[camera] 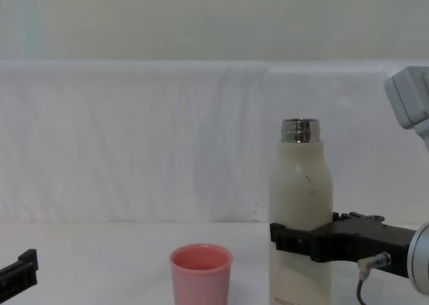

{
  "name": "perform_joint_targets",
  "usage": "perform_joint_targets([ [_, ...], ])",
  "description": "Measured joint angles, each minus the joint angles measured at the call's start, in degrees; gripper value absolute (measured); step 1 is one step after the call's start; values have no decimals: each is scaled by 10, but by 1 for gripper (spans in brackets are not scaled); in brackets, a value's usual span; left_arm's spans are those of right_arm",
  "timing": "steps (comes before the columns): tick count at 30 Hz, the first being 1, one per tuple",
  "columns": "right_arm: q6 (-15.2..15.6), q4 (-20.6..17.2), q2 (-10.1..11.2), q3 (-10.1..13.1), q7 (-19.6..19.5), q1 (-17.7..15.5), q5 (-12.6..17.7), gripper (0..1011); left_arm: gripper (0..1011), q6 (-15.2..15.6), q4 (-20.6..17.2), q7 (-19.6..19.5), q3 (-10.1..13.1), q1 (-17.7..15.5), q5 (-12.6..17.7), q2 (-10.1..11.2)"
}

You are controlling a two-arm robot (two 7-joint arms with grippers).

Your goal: Grasp the thermos with one hand and pour water into the cup lid.

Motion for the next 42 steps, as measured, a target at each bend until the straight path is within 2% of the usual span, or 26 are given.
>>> perform_joint_targets([
  [10, 0, 0, -1, 1, 1, 0, -1, 946, 1001, 0, 0, 0, 0, 0, 0, 0],
  [15, 0, -1, -1, 1, 1, -1, -1, 1003, 1001, 0, 0, 0, 0, 0, 0, 0],
  [42, 0, 1, -3, -3, -1, 3, -4, 1003, 1001, 0, 0, 0, 0, 0, 0, 0],
])
